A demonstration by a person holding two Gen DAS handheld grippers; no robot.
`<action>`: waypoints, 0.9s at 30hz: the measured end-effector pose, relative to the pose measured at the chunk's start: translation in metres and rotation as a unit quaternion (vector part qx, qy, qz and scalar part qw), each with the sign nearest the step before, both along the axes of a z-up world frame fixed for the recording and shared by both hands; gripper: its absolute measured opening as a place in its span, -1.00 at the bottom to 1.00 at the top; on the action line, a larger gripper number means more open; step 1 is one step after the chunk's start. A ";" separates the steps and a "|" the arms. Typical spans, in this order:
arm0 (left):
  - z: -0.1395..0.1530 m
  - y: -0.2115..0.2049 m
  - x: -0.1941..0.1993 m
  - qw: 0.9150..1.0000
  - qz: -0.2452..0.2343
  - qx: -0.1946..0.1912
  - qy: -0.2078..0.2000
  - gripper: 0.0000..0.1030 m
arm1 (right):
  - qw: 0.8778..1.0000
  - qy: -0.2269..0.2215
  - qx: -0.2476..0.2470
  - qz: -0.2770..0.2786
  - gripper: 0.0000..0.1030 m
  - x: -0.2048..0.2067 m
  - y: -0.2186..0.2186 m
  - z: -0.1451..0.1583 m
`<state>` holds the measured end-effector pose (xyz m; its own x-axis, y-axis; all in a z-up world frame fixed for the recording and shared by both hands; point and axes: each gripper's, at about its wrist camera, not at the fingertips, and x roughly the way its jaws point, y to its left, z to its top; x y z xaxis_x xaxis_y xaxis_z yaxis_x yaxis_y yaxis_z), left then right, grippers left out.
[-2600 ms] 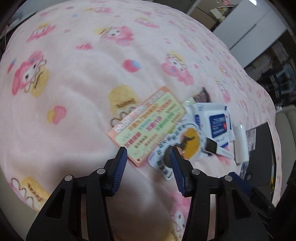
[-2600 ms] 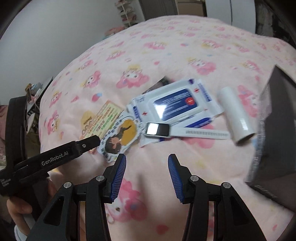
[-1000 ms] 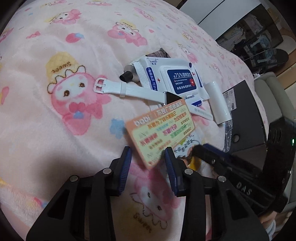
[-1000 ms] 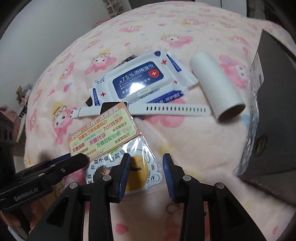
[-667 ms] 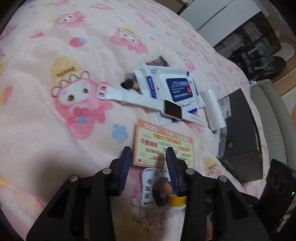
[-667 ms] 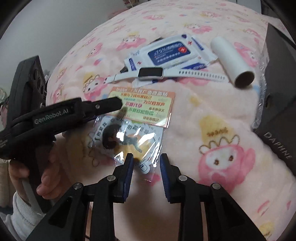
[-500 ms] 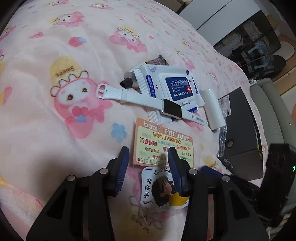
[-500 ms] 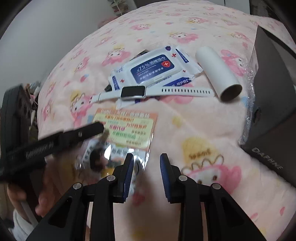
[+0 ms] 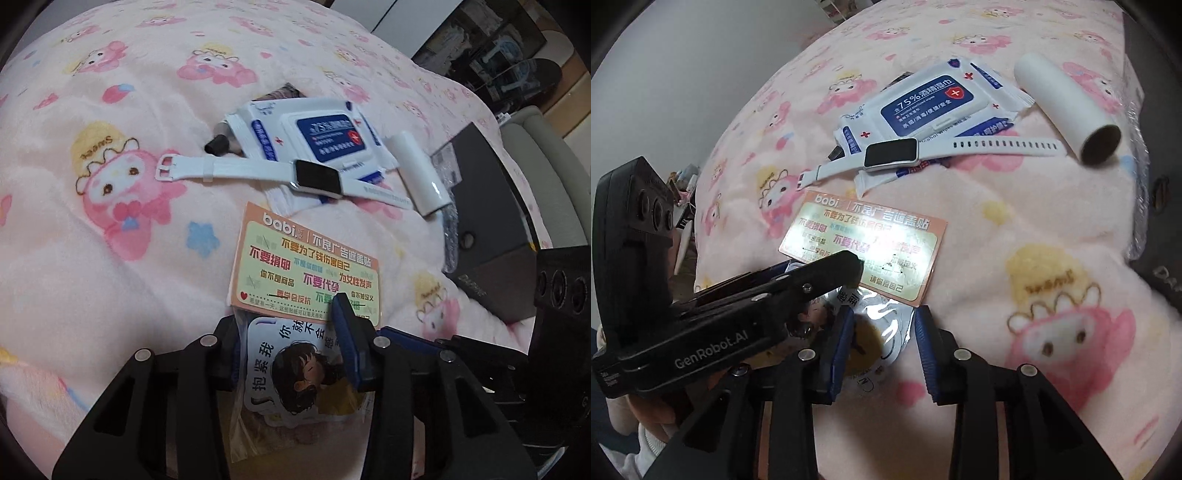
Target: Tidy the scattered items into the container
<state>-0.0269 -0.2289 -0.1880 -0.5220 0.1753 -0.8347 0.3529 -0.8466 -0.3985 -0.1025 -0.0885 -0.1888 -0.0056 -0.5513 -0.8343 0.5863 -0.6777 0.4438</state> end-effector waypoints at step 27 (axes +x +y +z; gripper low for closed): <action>0.101 0.159 0.001 0.985 -0.152 0.011 0.081 -0.48 | 0.986 0.068 -0.086 -0.125 -0.56 0.042 0.177 0.102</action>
<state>-0.0255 -0.0699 -0.0874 -0.5679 0.3609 -0.7398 0.0145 -0.8942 -0.4474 -0.0605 0.0881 -0.0872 -0.2635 -0.6513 -0.7116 0.4725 -0.7303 0.4934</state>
